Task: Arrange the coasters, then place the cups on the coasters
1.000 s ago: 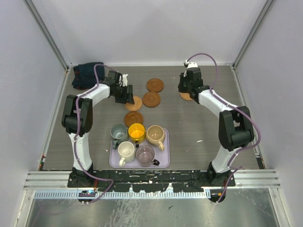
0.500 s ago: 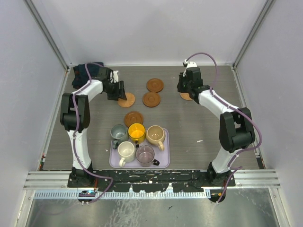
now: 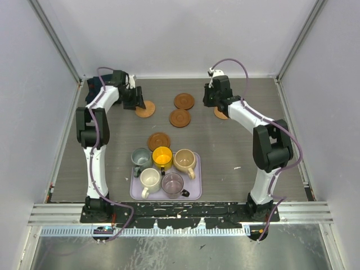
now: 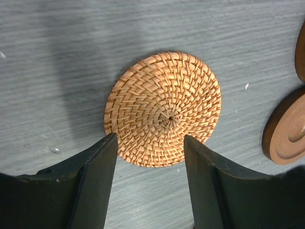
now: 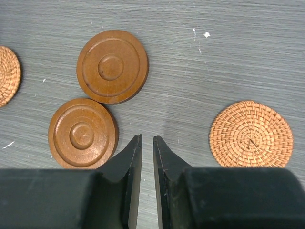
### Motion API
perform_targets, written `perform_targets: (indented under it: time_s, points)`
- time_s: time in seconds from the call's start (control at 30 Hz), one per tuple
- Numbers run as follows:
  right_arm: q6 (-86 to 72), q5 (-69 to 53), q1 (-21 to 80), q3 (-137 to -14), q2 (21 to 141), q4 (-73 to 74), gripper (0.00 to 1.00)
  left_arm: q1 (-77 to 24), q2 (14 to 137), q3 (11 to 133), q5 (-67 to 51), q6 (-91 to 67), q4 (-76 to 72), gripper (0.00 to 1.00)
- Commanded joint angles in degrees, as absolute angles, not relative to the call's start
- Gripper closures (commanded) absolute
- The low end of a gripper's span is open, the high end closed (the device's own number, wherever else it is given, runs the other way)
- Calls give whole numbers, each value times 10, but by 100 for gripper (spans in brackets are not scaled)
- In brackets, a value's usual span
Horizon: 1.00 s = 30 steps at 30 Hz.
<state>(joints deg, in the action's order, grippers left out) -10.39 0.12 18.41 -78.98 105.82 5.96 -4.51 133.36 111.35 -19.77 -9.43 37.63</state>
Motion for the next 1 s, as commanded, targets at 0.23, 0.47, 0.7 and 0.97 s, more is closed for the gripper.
perform_targets:
  time_s: [0.23, 0.47, 0.7, 0.97]
  points:
    - [-80, -3, 198, -874, 1121, 61, 78, -17, 1364, 1170, -198, -76, 402, 40]
    - [-67, -2, 210, -914, 1154, 71, 78, -16, 1337, 1151, -224, -79, 366, 37]
    - [-44, 6, 225, -958, 1165, 84, 78, -16, 1246, 1071, -248, -106, 261, 30]
    - [-58, -42, 227, -1012, 1207, 98, 80, -35, 1171, 964, -320, -156, 168, 31]
